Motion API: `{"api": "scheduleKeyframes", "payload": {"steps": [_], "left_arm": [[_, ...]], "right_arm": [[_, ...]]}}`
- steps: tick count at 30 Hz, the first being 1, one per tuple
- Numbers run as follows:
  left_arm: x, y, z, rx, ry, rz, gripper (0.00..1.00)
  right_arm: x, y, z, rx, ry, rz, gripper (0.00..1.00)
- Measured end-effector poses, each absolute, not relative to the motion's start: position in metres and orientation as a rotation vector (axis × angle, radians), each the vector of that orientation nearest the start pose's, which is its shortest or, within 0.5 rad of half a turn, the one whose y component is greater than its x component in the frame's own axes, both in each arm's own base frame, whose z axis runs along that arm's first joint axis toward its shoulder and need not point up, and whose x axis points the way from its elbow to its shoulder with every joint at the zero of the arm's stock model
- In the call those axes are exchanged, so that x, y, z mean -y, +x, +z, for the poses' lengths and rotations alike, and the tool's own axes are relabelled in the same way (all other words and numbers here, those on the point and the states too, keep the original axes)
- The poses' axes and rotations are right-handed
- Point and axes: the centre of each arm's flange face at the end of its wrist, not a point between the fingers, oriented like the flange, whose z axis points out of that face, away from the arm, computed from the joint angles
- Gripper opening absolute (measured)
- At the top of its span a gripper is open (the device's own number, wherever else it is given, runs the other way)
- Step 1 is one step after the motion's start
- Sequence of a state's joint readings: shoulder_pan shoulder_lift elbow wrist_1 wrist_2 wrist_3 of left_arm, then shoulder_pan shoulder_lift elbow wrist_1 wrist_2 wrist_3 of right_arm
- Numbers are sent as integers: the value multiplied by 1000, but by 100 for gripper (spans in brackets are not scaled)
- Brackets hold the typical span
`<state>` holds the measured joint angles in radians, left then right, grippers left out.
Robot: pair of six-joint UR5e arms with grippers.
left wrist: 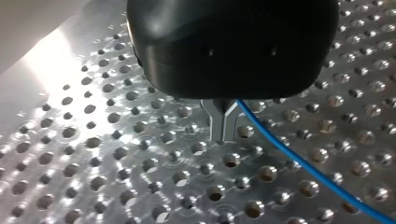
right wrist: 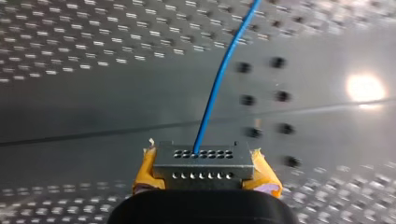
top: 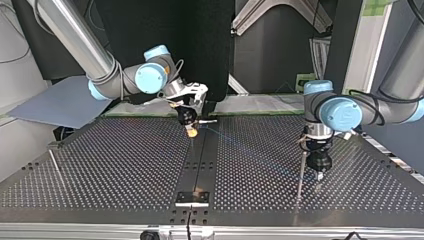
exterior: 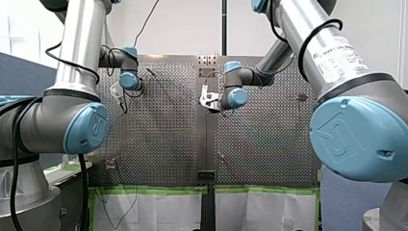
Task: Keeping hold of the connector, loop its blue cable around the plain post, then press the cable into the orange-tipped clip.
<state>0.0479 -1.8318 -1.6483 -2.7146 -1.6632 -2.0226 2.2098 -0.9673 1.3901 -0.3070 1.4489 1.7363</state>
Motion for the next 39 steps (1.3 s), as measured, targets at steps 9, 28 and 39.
{"api": "scheduleKeyframes", "payload": {"steps": [9,28,39], "left_arm": [[104,591,350,-1430,-438,-274,0],[113,585,346,-1468,-412,-215,100],[111,582,343,-1490,-429,-202,100]], "right_arm": [[452,536,217,-1274,-2430,-2224,0],[447,543,163,-1281,-2501,-2102,0],[443,544,97,-1291,-2578,-1982,0]]}}
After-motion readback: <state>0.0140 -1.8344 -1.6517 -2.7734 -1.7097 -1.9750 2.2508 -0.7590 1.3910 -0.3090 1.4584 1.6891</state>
